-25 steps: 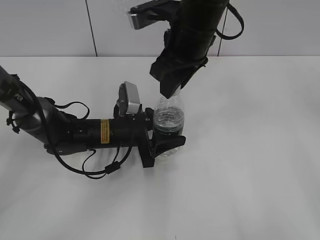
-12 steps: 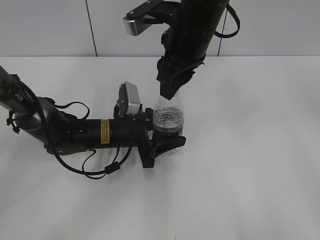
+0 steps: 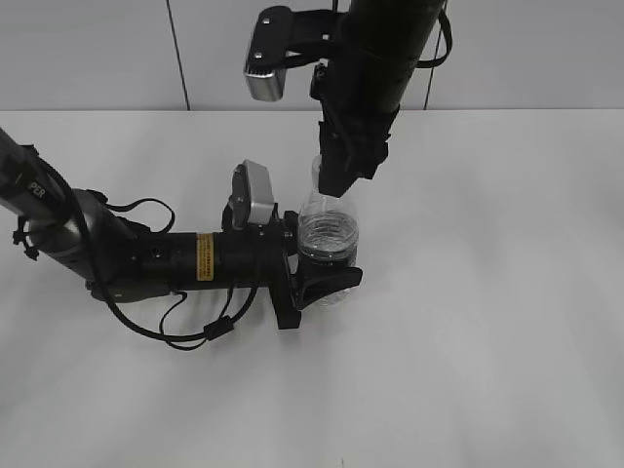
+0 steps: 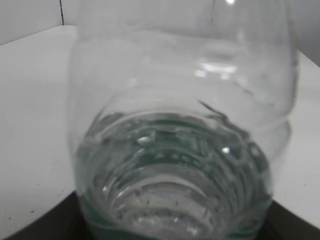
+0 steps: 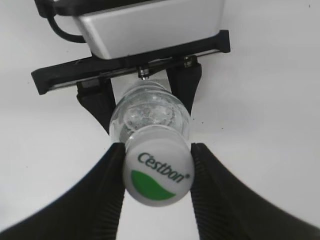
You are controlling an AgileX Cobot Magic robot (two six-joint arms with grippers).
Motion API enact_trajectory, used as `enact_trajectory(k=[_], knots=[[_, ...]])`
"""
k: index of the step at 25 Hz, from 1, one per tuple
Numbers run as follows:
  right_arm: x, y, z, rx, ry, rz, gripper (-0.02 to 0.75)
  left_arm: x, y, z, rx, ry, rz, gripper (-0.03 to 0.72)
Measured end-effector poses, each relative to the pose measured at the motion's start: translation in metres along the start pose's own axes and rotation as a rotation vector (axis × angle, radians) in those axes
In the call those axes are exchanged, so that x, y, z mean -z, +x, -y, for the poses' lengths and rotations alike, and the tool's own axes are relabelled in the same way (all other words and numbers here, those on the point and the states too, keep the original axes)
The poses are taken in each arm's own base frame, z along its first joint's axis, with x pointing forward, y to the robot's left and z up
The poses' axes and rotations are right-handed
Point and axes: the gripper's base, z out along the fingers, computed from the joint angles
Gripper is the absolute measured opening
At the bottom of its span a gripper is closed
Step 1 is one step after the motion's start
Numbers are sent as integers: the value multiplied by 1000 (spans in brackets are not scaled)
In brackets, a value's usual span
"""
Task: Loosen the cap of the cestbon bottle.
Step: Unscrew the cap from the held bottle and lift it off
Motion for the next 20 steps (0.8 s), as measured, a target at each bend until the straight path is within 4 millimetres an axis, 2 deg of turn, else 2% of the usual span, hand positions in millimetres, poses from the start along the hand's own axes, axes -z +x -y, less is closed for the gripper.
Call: enact_trajectory(k=[20], knots=[[1,1,0,693,-4,-12,302,0,0,0,-10,4,-2,408]])
